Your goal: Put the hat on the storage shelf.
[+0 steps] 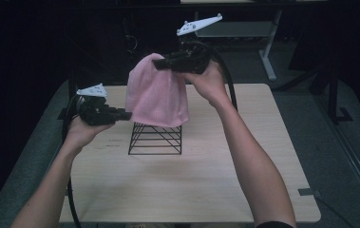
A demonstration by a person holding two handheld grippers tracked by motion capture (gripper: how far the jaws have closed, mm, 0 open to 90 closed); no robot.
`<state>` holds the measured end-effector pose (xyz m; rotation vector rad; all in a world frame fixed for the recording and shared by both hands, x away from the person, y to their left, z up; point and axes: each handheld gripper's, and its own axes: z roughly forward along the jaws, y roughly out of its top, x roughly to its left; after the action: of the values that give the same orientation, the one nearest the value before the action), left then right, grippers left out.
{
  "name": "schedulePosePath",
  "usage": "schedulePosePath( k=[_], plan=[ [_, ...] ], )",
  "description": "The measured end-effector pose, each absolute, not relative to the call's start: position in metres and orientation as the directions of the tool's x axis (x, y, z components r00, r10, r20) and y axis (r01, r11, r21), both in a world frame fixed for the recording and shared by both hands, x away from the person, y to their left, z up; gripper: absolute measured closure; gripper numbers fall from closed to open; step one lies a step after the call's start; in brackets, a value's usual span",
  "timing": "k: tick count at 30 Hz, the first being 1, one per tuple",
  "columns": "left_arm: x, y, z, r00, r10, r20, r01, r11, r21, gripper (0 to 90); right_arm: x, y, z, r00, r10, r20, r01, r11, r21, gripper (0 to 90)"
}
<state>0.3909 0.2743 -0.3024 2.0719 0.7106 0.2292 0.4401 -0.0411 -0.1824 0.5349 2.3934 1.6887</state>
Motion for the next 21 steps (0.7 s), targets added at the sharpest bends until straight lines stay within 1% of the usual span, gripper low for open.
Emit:
schedulePosePath(
  k=[7, 16, 21],
  plan=[
    [0.395, 0.274, -0.305, 0.813, 0.575, -0.099, 0.400, -0.426, 0.812, 81.7, 0.449, -0.040, -0.187, -0.920, 0.382, 0.085, 0.203, 0.282, 0.938, 77.6],
    [0.399, 0.275, -0.306, 0.800, 0.595, -0.081, 0.398, -0.425, 0.813, 82.2, 0.456, -0.038, -0.190, -0.920, 0.381, 0.087, 0.204, 0.277, 0.939, 77.6],
    [0.399, 0.276, -0.308, 0.802, 0.593, -0.071, 0.392, -0.434, 0.811, 82.5, 0.456, -0.036, -0.191, -0.929, 0.362, 0.080, 0.189, 0.276, 0.942, 77.4]
  ],
)
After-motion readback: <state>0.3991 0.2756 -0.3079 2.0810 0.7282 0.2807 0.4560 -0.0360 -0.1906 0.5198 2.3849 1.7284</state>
